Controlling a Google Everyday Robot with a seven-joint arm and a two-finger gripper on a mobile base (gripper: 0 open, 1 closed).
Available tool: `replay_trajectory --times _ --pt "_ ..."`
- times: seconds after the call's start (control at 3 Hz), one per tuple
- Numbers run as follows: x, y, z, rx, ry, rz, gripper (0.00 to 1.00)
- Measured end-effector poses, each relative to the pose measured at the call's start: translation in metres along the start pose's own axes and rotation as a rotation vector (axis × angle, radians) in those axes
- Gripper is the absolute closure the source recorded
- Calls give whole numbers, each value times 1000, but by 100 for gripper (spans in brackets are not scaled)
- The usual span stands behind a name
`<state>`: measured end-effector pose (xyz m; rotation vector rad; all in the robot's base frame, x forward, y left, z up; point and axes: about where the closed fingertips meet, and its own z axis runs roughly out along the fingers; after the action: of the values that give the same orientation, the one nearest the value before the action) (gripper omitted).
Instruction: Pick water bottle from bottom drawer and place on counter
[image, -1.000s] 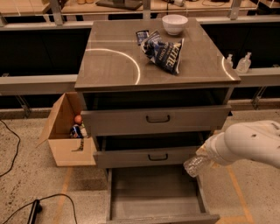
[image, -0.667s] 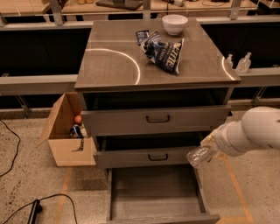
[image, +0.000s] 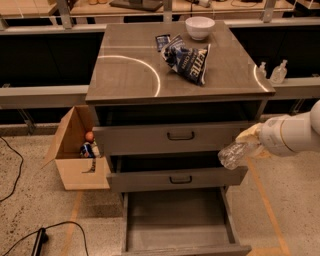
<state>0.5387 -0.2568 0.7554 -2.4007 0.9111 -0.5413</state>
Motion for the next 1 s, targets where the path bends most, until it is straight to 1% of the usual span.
replay_trajectory --times 0.33,0.67,1.0 --pt "25 -32 -18 69 53 -48 100" --pt "53 -62 -43 91 114 -88 100" --pt "77 -83 -61 116 164 -102 100"
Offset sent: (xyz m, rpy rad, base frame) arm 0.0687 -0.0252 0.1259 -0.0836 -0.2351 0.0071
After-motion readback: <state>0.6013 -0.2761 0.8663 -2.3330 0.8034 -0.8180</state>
